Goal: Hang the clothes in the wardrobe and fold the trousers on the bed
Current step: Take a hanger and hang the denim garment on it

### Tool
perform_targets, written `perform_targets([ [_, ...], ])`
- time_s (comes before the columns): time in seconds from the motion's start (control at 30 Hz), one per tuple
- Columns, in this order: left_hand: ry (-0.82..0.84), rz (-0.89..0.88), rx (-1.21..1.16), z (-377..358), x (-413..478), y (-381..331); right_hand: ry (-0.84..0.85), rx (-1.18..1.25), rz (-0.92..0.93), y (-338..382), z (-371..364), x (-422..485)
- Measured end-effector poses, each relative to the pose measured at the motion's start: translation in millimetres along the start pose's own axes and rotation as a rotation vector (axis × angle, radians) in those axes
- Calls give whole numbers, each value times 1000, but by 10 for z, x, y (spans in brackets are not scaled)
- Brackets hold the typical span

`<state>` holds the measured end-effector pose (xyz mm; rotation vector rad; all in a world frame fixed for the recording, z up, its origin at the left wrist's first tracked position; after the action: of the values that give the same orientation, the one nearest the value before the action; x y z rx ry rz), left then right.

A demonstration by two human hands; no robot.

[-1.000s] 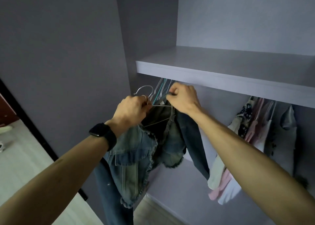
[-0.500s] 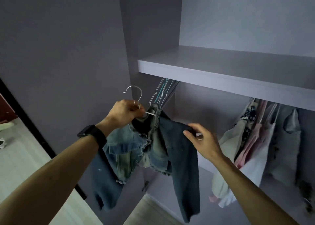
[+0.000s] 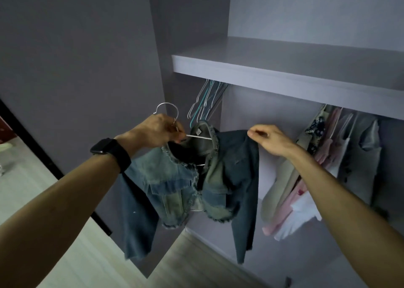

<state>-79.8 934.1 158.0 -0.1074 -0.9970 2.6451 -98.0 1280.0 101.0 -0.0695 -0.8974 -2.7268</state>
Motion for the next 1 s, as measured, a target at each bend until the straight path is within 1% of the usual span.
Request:
perform_targets([
  [0.07, 21, -8, 0, -55, 8, -41, -38, -55, -30, 22, 89, 108],
  [0.1, 22, -24, 10, -72, 20, -80, -85, -55, -36, 43, 113, 149],
  [0.13, 11, -48, 22, -82, 36, -127, -124, -34, -37, 80, 121, 180],
  [0.17, -12, -79, 31, -88, 52, -177, -126, -31, -26, 132, 105, 203],
  [0.27, -111, -154, 63, -134, 101, -324, 41, -176, 50, 332, -81, 248],
  [0.3, -140, -151, 76, -167, 109, -357, 22, -180, 36, 375, -138, 253],
  [0.37, -185, -141, 96, -241, 124, -372, -121, -123, -14, 434, -177, 200],
  [0.43, -221, -124, 99, -287, 132, -338, -193, -221, 60, 468, -242, 116],
  [0.5, -219, -97, 113, -295, 143, -299, -179, -338, 132, 517, -335, 86],
  [0.57, -234, -99, 251, -292, 154, -261, -153, -399, 147, 545, -385, 102],
  [0.63, -261, -105, 413, -300, 153, -192, -95, -380, 161, 545, -413, 88],
  [0.7, -275, -92, 487, -303, 149, -76, -84, -377, 192, 554, -426, 36],
  [0.8, -330, -99, 535, -332, 130, 38, -185, -450, 215, 537, -426, -6],
  [0.83, -322, -120, 564, -354, 129, 46, -188, -463, 221, 522, -418, -2],
  [0.9, -282, -146, 593, -417, 95, 40, -140, -434, 242, 507, -421, -2],
  [1.0, -285, -165, 530, -469, 58, 15, -104, -321, 280, 521, -520, -28],
])
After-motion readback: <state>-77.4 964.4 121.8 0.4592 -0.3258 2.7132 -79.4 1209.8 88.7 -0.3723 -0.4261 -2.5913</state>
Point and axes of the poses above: each hand's wrist, its own x-axis towards the middle knuckle, its own z-axis out of the back of the hand, y = z × x, the point moved 1 cm from there along x, towards the middle knuckle, and after that the axes turned 9 degrees about -x, right-handed, at the moved point
